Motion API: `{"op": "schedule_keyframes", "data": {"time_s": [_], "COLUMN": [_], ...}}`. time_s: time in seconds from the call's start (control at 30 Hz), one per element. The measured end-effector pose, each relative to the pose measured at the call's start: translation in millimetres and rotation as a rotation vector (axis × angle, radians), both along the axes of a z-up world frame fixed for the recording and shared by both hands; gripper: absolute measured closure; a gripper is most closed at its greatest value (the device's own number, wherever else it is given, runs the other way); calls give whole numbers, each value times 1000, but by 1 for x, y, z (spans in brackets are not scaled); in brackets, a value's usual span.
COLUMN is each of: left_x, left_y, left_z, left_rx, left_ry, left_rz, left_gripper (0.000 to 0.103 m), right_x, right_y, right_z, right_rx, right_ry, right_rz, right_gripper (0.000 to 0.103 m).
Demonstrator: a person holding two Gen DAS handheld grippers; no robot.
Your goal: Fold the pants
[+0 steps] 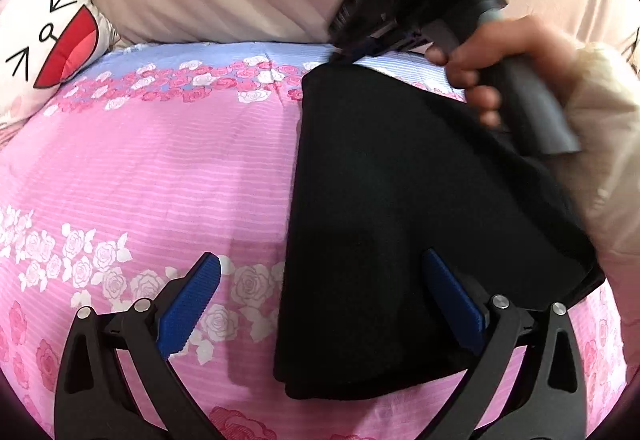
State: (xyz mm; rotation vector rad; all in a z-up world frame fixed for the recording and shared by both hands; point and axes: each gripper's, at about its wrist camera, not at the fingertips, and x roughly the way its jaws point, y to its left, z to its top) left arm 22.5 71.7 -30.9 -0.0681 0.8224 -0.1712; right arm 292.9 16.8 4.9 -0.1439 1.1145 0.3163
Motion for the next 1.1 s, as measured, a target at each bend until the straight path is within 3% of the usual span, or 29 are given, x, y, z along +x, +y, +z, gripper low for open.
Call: {"op": "schedule_keyframes", "data": {"time_s": [0.03,0.07,0.1,0.2,0.27,0.3,0.37,0.4,0.47,0.5,0.53,0.57,0.63,0.67,0.77,0.87,0.9,1.0,1.03,1.07,1.1], "left_x": [0,-1,-1,1,1,1,1,0,-5,-9,-14,-18,-20,-21,-16,-5,-2,6,7,8,9], "left_y": [1,1,2,2,2,2,2,3,6,10,14,19,27,31,38,37,35,27,25,22,19], "left_z": [0,0,-1,-1,-2,-2,-1,1,6,10,13,17,21,25,32,36,36,37,37,38,40], "left_rx": [-4,-7,-13,-26,-27,-30,-39,-38,-37,-45,-53,-57,-52,-42,-25,8,14,5,5,11,27], "left_ry": [-1,-2,0,8,10,10,4,-4,-22,-31,-38,-42,-43,-45,-46,-47,-41,-18,-14,-11,-12], "left_rz": [0,-1,-1,0,2,5,3,2,-4,-3,6,20,44,65,106,141,141,129,127,127,132], "left_gripper": [5,5,5,5,5,5,5,5,5,5,5,5,5,5,5,5,5,5,5,5,5], "right_x": [2,-2,-18,-61,-76,-77,-65,-65,-78,-101,-118,-137,-178,-204,-247,-276,-283,-287,-286,-284,-283], "right_y": [-8,-16,-26,-33,-31,-31,-57,-76,-105,-121,-133,-145,-175,-191,-217,-239,-246,-247,-244,-238,-235], "right_z": [0,7,22,38,21,3,-22,-19,0,19,31,40,48,46,24,-8,-19,-28,-28,-26,-22], "right_rx": [14,91,206,320,315,247,141,186,256,248,237,232,212,189,175,294,378,444,437,426,400], "right_ry": [3,-1,-24,-50,13,30,-3,-8,-73,-152,-191,-218,-246,-247,-205,-115,-93,-110,-124,-142,-155], "right_rz": [-40,-54,-32,72,126,120,-15,-87,-153,-178,-192,-209,-262,-288,-358,-441,-454,-459,-445,-429,-409], "right_gripper": [96,96,96,94,99,102,103,103,92,91,82,66,51,49,49,49,49,46,50,73,82]}}
